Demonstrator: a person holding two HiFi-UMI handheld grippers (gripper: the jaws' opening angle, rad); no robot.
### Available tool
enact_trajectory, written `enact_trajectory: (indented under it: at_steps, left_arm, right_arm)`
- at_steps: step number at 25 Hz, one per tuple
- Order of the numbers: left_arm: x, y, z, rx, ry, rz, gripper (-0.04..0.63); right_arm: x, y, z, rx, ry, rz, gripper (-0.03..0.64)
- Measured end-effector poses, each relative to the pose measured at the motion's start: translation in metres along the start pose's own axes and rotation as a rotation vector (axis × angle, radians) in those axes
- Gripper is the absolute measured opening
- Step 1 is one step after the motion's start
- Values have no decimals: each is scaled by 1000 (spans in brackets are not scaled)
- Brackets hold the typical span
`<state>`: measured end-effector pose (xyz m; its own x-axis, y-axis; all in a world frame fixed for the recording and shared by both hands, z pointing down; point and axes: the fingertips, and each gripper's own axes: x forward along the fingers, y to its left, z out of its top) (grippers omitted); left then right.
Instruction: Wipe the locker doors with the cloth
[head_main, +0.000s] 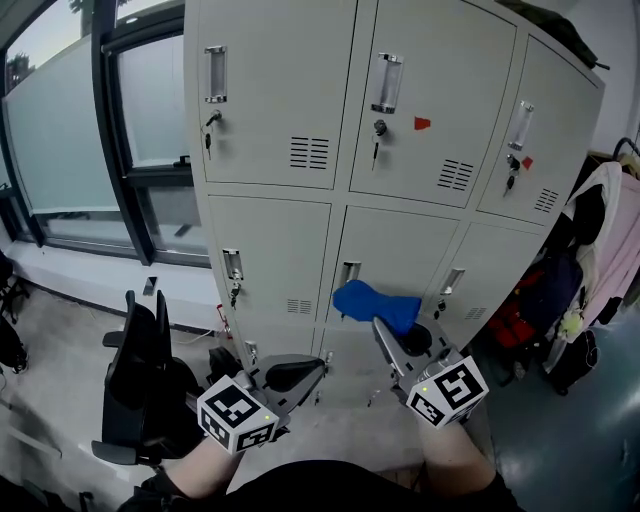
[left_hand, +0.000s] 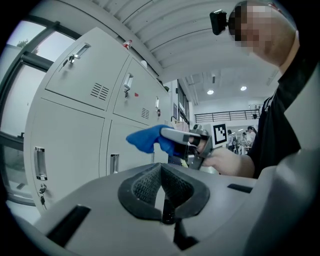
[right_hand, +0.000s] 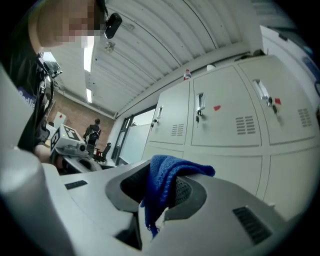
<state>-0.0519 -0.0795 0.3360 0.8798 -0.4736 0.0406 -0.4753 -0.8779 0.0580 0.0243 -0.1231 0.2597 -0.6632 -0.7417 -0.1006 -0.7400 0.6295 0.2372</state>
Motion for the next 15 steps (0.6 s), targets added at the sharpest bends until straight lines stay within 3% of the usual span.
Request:
enact_trajectory:
  at_steps: [8,15]
  left_arm:
    - [-4,8,-8,-24,7,4,8]
    - [3,25,10,20,-11,28,8]
  right_arm:
    - [32,-66,67,-313,-80,-214,64]
    - [72,-83,78,-500,-70,-275,64]
